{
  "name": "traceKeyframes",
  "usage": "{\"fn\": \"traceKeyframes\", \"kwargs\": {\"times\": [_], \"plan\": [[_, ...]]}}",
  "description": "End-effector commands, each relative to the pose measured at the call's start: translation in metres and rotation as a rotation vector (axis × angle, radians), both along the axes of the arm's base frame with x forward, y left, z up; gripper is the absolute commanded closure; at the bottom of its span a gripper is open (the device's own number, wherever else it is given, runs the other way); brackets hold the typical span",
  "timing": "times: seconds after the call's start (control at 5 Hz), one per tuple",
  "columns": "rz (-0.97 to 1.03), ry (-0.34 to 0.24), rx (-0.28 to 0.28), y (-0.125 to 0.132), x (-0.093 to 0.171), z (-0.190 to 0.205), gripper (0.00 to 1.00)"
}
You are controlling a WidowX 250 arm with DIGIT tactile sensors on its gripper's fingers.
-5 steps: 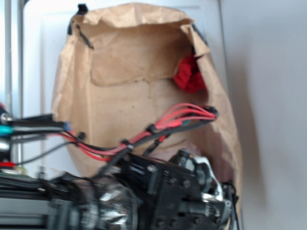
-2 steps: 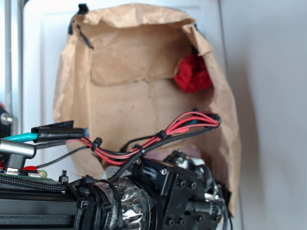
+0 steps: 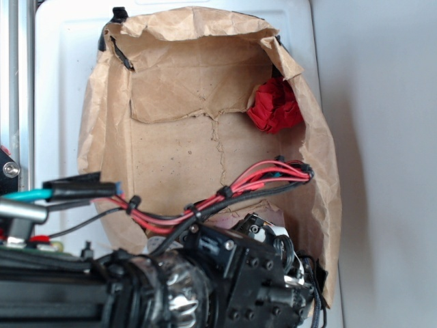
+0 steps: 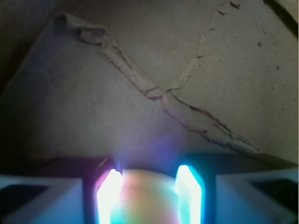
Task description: Grab the green sponge.
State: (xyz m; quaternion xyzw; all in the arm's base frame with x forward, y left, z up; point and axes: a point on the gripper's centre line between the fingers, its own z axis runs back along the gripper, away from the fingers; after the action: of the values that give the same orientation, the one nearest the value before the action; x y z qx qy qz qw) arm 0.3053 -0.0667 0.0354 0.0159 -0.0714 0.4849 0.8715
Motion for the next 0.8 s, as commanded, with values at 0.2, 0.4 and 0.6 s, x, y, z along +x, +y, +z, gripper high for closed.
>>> {"fn": "traceKeyframes", "kwargs": {"times": [0.2,0.4,0.6], "plan": [[-0.017,0.024,-0.046,0.065,0.042,0.069,1.00],[-0.074,-0.013,-0.058,0.076,0.035,0.087,1.00],[-0.111,-0.045,-0.103,0.087,0.026,0.105,1.00]]}}
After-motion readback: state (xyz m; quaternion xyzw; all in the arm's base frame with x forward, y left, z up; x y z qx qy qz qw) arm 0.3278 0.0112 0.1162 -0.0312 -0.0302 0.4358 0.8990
